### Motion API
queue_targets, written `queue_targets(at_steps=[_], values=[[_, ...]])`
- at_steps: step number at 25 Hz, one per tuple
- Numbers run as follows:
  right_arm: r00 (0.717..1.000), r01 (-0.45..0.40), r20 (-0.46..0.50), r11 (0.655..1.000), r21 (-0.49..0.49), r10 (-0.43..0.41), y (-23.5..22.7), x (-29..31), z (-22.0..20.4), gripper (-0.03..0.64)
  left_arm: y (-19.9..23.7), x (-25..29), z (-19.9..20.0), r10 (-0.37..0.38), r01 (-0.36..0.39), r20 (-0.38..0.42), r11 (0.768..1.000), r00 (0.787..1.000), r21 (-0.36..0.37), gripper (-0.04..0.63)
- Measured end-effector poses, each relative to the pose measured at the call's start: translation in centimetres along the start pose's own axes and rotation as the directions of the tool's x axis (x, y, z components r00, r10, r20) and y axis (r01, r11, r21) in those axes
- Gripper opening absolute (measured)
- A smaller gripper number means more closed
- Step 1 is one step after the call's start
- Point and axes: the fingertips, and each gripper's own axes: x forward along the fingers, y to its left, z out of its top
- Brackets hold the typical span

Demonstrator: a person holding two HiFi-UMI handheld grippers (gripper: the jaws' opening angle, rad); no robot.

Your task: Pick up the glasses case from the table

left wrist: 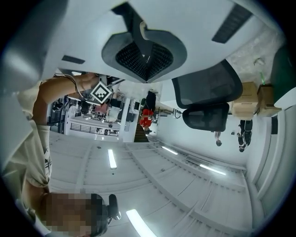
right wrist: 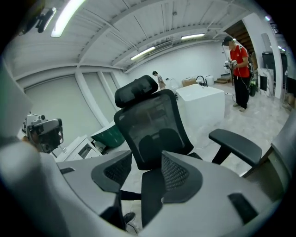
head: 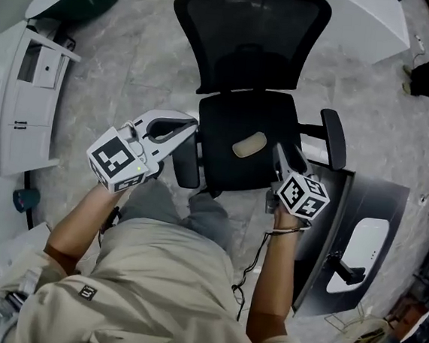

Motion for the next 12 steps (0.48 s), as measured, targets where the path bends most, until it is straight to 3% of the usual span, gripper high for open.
queue_targets(at_steps=[12], values=[[0.994,0.049,-0.1,0.987,0.154,-0.033,-3.5,7.4,-5.6,0.263,1.5,-0.1,-6.0,0.022,-0.027,-0.069,0.997,0.997,-0.067,0.014]])
